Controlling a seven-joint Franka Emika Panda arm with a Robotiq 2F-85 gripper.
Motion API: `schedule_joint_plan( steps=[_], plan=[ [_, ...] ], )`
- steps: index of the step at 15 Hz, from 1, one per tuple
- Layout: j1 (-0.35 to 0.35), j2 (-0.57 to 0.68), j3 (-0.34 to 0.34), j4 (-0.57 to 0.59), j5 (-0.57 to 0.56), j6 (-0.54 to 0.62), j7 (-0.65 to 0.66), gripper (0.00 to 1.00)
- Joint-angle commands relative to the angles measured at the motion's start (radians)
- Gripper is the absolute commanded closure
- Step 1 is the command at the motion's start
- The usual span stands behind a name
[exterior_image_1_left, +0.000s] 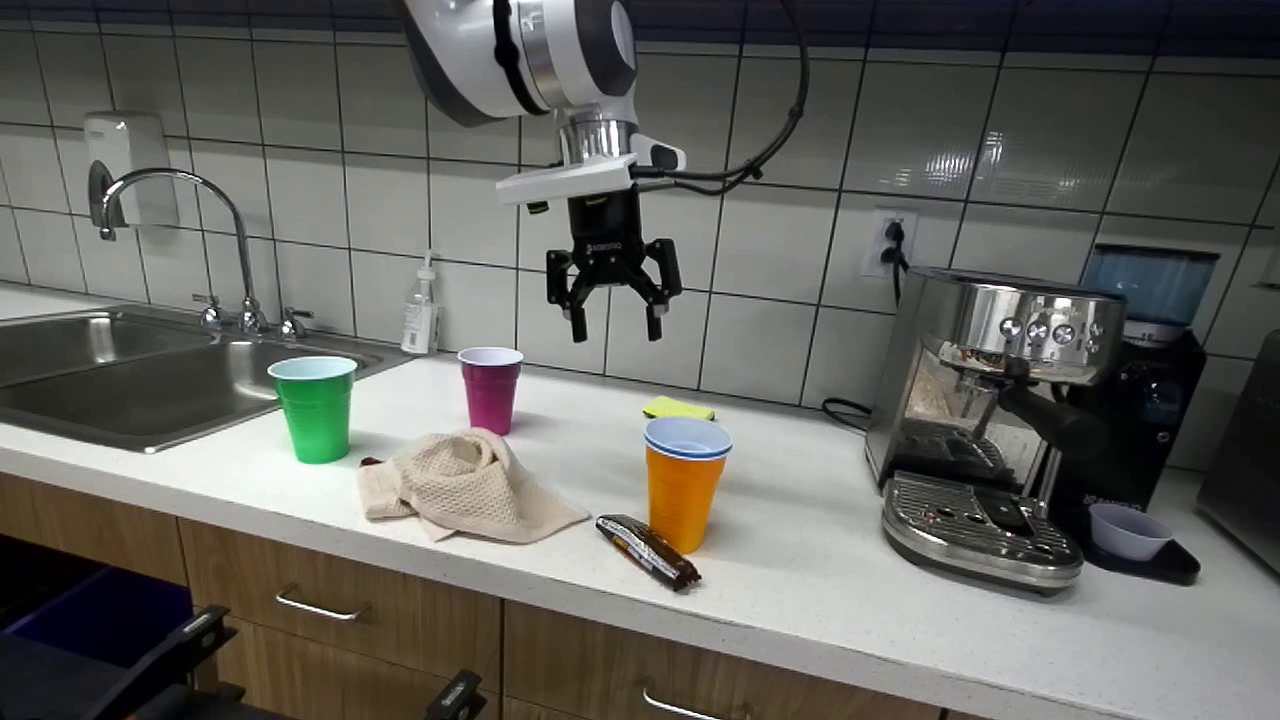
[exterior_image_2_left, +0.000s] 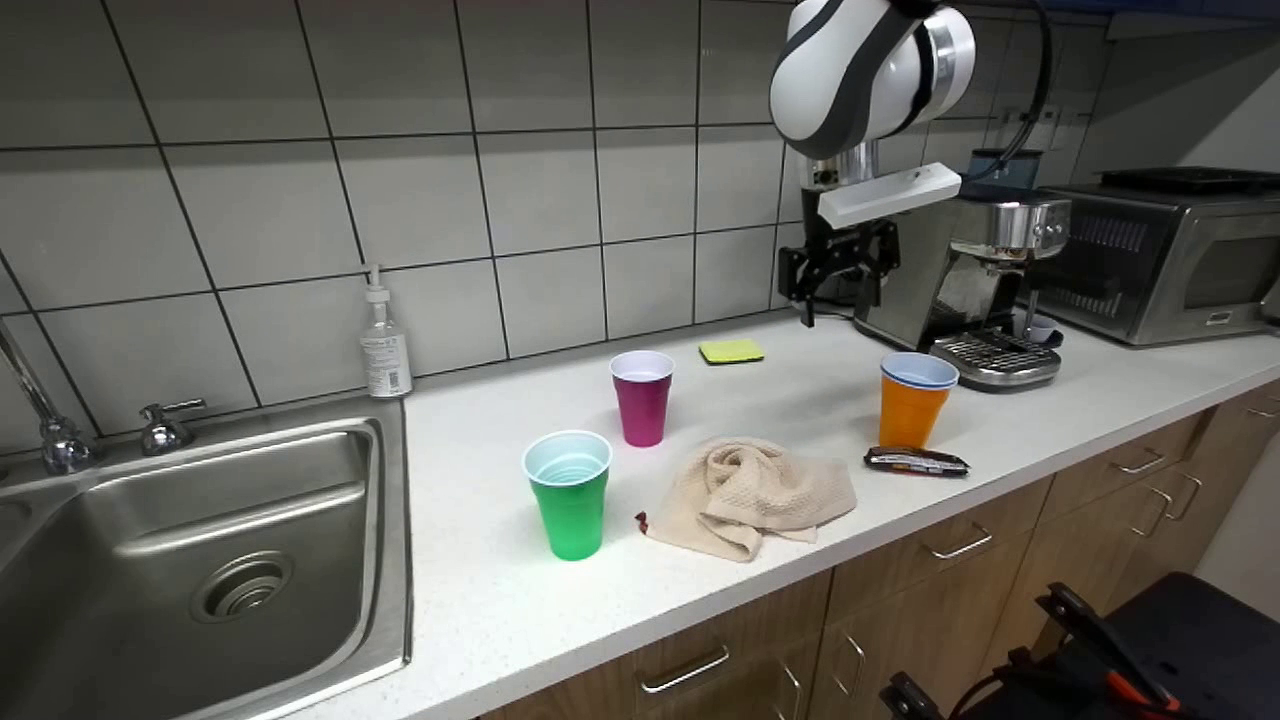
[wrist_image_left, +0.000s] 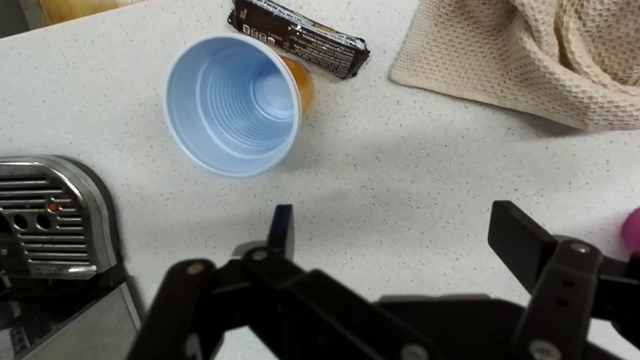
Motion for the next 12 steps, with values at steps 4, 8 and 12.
schedule_joint_plan(
  steps=[4,8,12],
  plan=[
    [0.024,0.01,0.027,0.047,0.017,-0.005,-0.016,0.0],
    [0.037,0.015,0.035,0.06,0.014,0.004,-0.017,0.0],
    [0.039,0.032,0.043,0.08,0.043,0.022,-0.036,0.0]
  ],
)
